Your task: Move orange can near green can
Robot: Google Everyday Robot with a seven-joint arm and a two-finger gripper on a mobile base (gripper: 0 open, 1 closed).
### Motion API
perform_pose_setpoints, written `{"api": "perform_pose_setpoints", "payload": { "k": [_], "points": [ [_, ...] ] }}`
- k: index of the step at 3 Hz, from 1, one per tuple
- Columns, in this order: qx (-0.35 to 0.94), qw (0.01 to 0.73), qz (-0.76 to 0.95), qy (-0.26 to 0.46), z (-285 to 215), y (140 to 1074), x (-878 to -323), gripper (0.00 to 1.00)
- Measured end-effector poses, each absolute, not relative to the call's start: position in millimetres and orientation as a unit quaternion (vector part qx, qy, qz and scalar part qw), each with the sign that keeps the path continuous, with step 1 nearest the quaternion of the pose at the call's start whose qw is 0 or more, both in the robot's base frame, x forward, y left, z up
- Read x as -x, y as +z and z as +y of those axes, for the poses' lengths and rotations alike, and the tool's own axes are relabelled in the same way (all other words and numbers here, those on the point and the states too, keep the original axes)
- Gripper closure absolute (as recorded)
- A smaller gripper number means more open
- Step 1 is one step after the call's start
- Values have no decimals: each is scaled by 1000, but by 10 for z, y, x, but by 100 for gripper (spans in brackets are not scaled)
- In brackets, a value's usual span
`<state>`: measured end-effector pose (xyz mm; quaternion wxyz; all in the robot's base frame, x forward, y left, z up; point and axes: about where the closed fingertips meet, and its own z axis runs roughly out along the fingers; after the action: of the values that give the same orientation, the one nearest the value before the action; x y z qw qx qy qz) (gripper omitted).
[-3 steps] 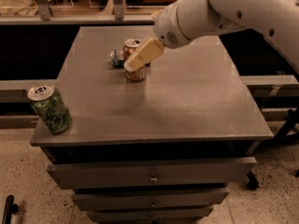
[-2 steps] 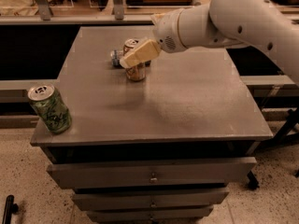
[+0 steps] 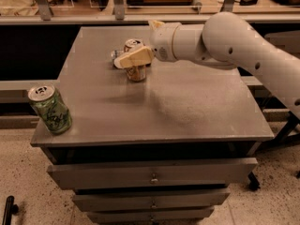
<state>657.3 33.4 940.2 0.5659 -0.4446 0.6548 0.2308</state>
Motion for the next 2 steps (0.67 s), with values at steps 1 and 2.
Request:
{"api": "perform_pose_setpoints", "payload": {
  "k": [1,2],
  "points": [
    [421,576,656,246,347,9287,-6613,0],
    [380,588,664,263,291,9168,-6621,1]
  ]
}}
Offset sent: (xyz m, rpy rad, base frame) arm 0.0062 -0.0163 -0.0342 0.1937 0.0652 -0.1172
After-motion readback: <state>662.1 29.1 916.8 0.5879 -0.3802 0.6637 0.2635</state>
